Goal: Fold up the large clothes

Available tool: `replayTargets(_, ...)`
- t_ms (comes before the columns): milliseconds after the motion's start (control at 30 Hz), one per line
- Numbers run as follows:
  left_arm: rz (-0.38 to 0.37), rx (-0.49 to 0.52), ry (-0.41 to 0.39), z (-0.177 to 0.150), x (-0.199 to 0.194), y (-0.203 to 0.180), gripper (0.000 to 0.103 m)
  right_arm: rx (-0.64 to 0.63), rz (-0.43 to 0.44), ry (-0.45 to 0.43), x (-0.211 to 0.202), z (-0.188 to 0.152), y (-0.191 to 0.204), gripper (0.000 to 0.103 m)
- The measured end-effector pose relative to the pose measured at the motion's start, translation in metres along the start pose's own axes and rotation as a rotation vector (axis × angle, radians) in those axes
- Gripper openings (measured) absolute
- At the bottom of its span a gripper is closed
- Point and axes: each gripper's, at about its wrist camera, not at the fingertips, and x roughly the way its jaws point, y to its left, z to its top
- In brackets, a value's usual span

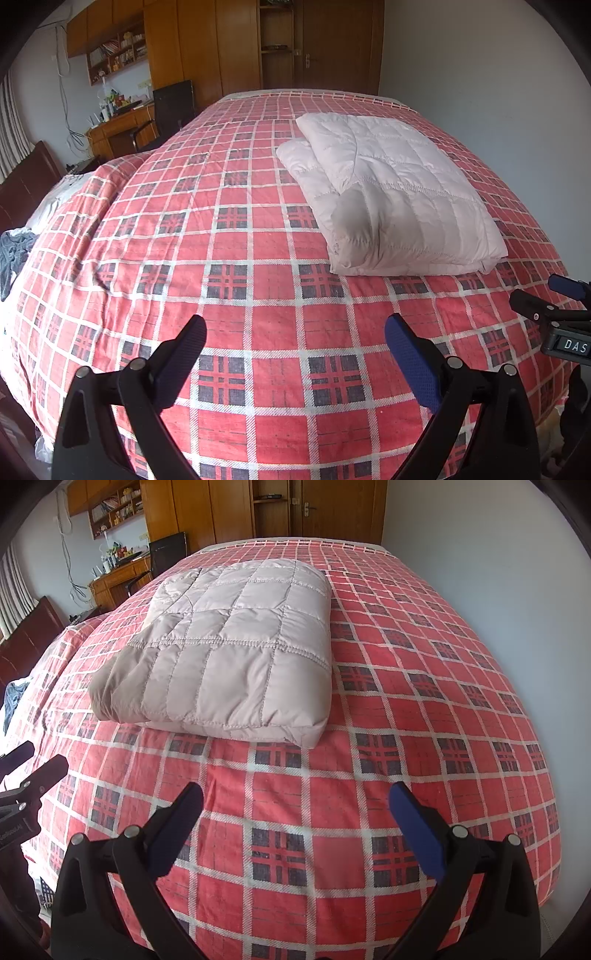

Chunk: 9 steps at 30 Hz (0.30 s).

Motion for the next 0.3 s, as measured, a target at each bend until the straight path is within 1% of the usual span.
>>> replayTargets(167, -0.001, 0.002, -0.001, 0.0001, -0.0005, -0.0001, 0.097, -0.008, -0.042, 0.002, -0.0010, -0.0005, 0.0027, 0.100)
replayTargets(300, -0.003, 0.006, 0.000, -0.0001, -0.0006, -0.0013, 0.097, -0.008, -0.042, 0.002, -0.0022, 0.0004, 0.0024, 0.100)
